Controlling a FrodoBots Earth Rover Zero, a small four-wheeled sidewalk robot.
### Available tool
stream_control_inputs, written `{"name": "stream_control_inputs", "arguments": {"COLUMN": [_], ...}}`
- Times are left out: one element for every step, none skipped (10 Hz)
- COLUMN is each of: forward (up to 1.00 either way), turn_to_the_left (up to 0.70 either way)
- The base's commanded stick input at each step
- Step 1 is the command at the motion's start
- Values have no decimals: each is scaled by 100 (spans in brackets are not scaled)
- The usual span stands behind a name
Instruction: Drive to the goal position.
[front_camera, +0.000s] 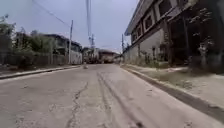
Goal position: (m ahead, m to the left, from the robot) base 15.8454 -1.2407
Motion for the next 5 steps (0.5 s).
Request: {"name": "stream_control_inputs", "arguments": {"forward": [100, 100, 100, 100, 100], "turn_to_the_left": [-19, 0, -10, -30, -28]}}
